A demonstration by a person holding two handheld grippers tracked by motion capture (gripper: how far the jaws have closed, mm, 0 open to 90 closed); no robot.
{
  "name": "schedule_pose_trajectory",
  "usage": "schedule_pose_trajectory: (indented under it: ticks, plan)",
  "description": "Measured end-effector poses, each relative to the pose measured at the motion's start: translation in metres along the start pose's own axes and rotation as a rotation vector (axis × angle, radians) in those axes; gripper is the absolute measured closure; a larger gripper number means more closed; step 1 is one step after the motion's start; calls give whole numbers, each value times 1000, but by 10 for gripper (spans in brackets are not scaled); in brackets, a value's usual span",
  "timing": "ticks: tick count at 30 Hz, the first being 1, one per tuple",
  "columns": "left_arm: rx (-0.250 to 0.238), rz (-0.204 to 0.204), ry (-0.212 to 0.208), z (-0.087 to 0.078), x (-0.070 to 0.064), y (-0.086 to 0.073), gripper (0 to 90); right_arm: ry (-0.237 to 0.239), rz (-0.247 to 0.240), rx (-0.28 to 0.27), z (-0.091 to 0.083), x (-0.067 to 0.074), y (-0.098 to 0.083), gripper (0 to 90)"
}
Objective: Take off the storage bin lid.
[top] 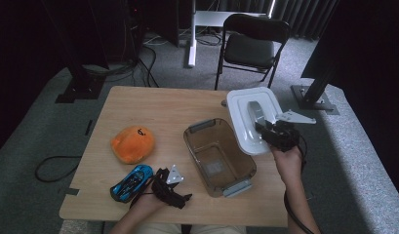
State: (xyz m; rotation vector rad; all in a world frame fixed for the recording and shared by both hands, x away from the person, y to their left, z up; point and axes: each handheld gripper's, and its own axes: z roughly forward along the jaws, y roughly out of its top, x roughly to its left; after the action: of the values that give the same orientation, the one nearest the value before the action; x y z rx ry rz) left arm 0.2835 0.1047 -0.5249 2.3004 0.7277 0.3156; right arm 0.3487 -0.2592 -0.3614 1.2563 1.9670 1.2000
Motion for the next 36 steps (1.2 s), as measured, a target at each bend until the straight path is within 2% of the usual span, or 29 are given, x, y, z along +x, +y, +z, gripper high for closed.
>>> schedule_pose_trajectory:
  ticks: [5, 11, 22, 36]
  plan:
    - [-1, -2, -1, 0, 0, 0, 23, -37, 21, -8, 4, -12, -7, 679]
    - [0, -1, -1, 0, 0, 0, 23, -91, 38, 16, 14, -27, -19, 679]
    - [0, -4, -2, 0, 0, 0, 23, -112, 108, 49, 33, -48, -43, 679]
    - [2, -2, -2, 0, 0, 0, 23, -129, 166, 105, 60, -63, -73, 679]
